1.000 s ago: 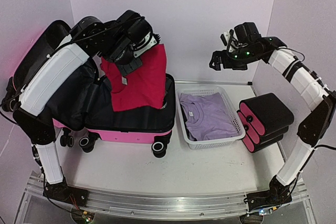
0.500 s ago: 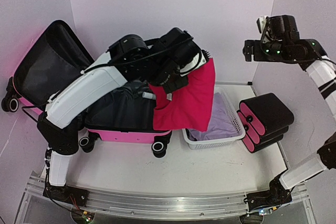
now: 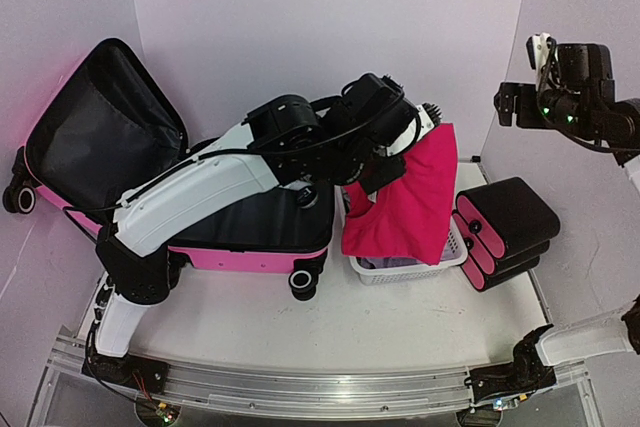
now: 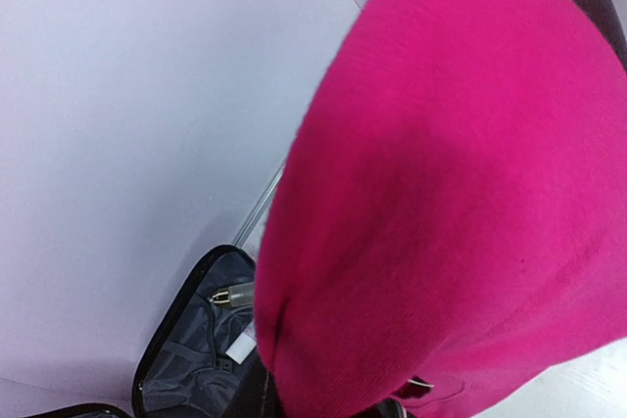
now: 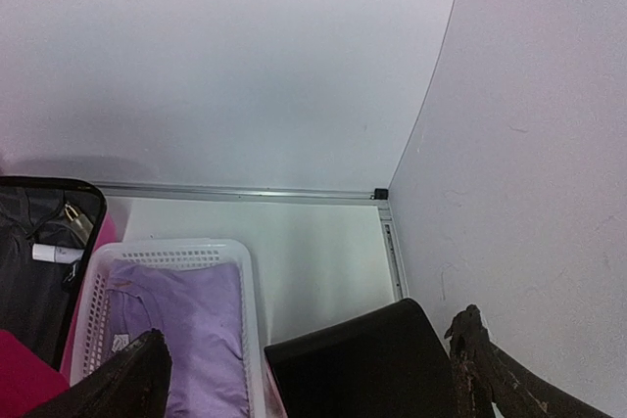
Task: Open, take out, and arrange the luggage
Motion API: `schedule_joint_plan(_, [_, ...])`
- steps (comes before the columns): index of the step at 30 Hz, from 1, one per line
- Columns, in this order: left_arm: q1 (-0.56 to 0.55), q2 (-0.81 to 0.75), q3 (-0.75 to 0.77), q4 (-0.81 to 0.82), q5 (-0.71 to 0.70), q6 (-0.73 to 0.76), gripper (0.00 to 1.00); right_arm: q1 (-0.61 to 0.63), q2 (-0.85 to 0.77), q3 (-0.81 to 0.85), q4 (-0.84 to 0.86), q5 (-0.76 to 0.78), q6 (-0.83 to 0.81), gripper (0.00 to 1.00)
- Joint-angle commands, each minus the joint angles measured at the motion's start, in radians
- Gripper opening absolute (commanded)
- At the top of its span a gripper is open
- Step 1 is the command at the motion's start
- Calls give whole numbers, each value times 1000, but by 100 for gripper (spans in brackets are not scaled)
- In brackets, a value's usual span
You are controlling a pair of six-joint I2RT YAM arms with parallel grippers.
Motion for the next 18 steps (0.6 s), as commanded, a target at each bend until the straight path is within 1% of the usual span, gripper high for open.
schedule_joint_plan(1, [1, 11, 40, 160, -1, -47, 0, -3, -48, -28, 29, -7, -7, 98])
schedule_joint_plan(9, [1, 62, 64, 202, -9, -71, 0, -2, -100, -79, 32, -18, 0, 98])
schedule_joint_plan(14, [0, 66, 55, 208, -31, -134, 0, -2, -112, -96, 32, -38, 3, 98])
schedule_joint_plan(16, [-2, 59, 37, 207, -27, -166, 0, -2, -108, -110, 33, -71, -2, 98])
schedule_joint_plan(18, [-1, 51, 13, 207, -13, -185, 0, -2, -99, -126, 34, -163, -33, 98])
